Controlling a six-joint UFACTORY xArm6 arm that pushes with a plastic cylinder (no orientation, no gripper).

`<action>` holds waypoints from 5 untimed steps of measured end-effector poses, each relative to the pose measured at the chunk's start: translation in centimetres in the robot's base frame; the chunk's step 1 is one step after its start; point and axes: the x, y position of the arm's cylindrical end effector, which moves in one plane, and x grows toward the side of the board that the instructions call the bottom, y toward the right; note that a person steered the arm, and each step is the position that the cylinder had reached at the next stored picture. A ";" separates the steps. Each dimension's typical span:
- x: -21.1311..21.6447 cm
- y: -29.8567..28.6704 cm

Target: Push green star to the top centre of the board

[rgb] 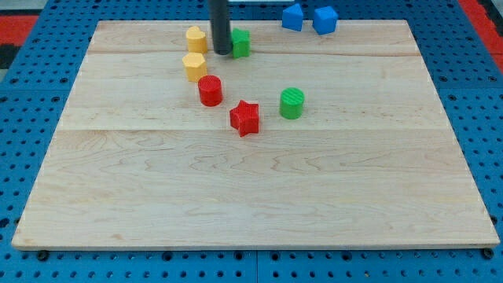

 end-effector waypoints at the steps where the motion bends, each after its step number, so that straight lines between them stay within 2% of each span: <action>1: 0.3 2.8; 3: 0.4 7.9; 5: -1.1 8.0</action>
